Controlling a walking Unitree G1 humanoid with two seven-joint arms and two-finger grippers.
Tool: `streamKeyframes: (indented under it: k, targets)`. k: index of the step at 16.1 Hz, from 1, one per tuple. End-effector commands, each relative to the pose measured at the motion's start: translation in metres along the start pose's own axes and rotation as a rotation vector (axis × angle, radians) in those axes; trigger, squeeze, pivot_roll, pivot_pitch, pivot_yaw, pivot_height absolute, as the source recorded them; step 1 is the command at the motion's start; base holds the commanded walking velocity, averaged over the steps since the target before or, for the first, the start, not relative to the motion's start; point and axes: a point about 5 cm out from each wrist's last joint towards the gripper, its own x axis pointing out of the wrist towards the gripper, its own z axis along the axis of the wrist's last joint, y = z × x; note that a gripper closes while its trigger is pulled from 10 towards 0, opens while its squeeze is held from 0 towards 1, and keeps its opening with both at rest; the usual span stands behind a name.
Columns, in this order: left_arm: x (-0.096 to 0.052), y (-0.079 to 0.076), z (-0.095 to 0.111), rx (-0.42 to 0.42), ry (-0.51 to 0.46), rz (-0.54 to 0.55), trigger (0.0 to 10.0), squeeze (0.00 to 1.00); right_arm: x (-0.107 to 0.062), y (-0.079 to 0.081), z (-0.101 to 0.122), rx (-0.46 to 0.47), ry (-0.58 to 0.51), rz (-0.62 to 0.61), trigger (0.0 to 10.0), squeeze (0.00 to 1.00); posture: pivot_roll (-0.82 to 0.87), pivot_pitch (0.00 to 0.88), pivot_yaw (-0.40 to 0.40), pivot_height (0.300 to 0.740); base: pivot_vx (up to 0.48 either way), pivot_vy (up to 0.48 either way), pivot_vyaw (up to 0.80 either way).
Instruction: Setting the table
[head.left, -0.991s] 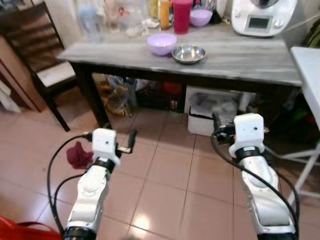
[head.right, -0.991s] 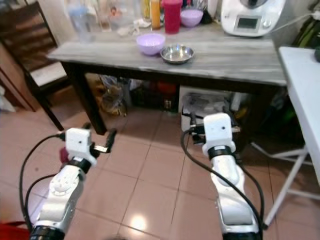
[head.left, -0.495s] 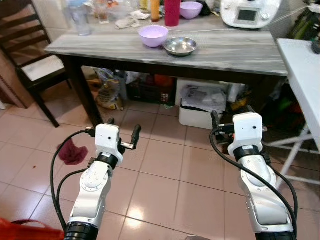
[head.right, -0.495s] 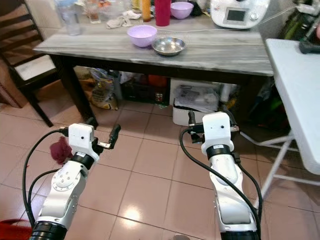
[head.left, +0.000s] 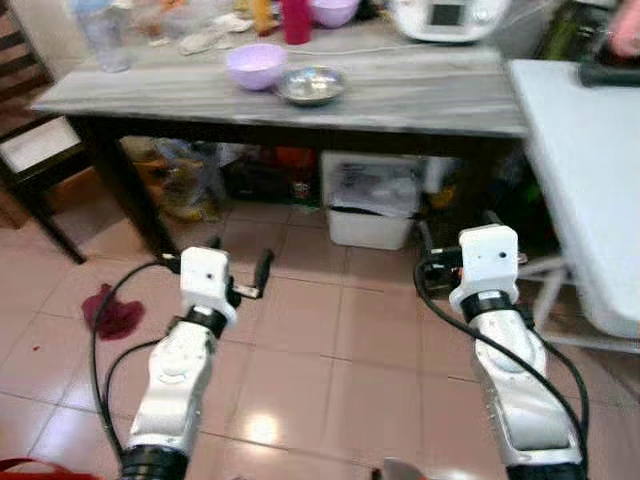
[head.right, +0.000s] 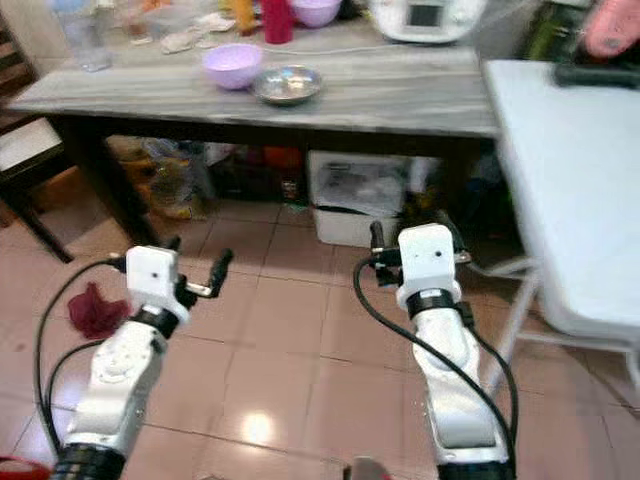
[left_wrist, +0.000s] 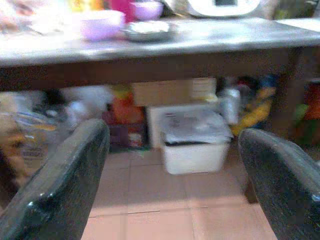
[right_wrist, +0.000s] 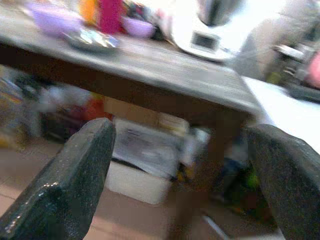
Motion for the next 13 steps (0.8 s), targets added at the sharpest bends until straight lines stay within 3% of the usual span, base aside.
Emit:
streamKeyframes:
  k: [1, 10, 13]
  targets:
    - [0.0014, -0.0039, 0.0025, 0.009, -0.006, -0.026, 10.0, 0.00, -0.0003, -0.0035, 0.0017, 0.005, -0.003, -0.021, 10.0, 0.00, -0.26, 0.112, 0.037, 0.740, 0.000, -0.326, -0.64]
    - [0.0035, -0.0072, 0.0030, 0.005, -0.005, -0.035, 10.0, 0.00, 0.0007, -0.0037, 0.0024, 0.003, -0.005, -0.021, 10.0, 0.00, -0.26, 0.116, 0.038, 0.740, 0.000, -0.326, -0.60]
    - [0.0043, -0.0089, 0.0033, 0.002, -0.006, -0.037, 10.0, 0.00, 0.0006, -0.0031, 0.0028, 0.005, -0.007, -0.022, 10.0, 0.00, -0.26, 0.115, 0.040, 0.740, 0.000, -0.324, -0.14]
